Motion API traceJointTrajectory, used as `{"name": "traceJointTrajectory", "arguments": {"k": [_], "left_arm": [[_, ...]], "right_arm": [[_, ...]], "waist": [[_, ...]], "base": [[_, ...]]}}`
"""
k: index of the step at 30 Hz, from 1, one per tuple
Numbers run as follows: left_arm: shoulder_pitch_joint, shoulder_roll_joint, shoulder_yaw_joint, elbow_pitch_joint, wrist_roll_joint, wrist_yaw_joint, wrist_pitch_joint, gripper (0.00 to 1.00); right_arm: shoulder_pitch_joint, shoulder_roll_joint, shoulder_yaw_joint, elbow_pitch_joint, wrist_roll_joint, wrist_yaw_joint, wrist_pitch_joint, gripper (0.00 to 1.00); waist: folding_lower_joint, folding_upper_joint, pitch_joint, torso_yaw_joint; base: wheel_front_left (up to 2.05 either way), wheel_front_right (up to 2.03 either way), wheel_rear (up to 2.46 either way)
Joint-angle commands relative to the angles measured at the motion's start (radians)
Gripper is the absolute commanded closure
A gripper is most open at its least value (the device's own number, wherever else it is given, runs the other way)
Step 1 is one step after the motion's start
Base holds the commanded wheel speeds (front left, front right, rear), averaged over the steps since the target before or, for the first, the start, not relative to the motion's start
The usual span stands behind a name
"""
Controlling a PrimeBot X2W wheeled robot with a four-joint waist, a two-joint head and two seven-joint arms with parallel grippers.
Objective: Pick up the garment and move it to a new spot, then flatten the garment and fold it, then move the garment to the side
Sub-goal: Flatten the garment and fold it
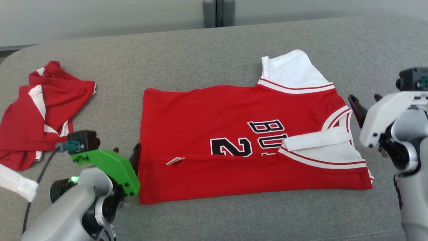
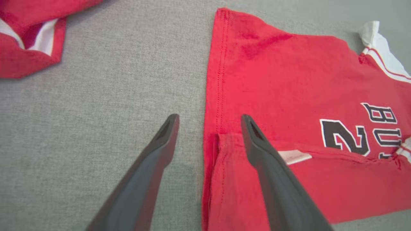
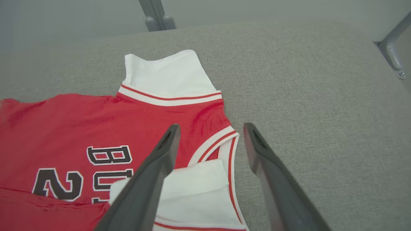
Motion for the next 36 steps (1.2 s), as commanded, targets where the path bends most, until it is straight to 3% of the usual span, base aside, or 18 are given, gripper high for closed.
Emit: {"name": "traceJointTrajectory", "arguments": {"k": [1,7,13,23,32,33,35,36], "left_arm": [[-0.048,-0.005,0.007,0.020,-0.009,-0.013,0.018,0.00],[-0.258,-0.048,0.003,0.135,0.001,-0.069,0.118,0.00],[-0.428,-0.099,-0.005,0.270,0.016,-0.125,0.167,0.00],[-0.562,-0.143,-0.034,0.432,0.074,-0.180,0.145,0.00],[-0.587,-0.192,-0.067,0.521,0.109,-0.178,0.120,0.00],[-0.589,-0.198,-0.073,0.527,0.111,-0.181,0.127,0.07],[-0.586,-0.210,-0.090,0.539,0.117,-0.191,0.145,1.00],[-0.582,-0.218,-0.096,0.543,0.116,-0.194,0.153,1.00]], "right_arm": [[-0.064,-0.021,0.035,0.024,0.008,0.000,0.012,0.00],[-0.320,-0.096,0.147,0.177,0.045,-0.001,0.011,0.00],[-0.502,-0.101,0.201,0.326,0.057,-0.001,-0.039,0.00],[-0.654,-0.114,0.274,0.504,0.090,-0.001,-0.135,0.00],[-0.700,-0.130,0.303,0.565,0.109,-0.001,-0.165,0.00],[-0.704,-0.133,0.308,0.570,0.105,-0.001,-0.161,0.00],[-0.717,-0.140,0.317,0.581,0.100,-0.001,-0.152,0.00],[-0.725,-0.146,0.322,0.588,0.098,-0.001,-0.146,0.00]], "waist": [[0.0000,0.0000,0.035,-0.002],[0.0000,0.0000,0.128,-0.001],[0.0000,0.0000,0.213,-0.006],[0.0000,0.0000,0.292,-0.016],[0.0000,0.0000,0.332,0.006],[0.0000,0.0000,0.336,0.010],[0.0000,0.0000,0.345,0.019],[0.0000,0.0000,0.350,0.026]], "base": [[0.00,0.00,0.00],[0.00,0.00,0.00],[0.00,0.00,0.00],[0.00,0.00,0.00],[0.00,0.00,0.00],[0.00,0.00,0.00],[0.00,0.00,0.00],[0.00,0.00,0.00]]}}
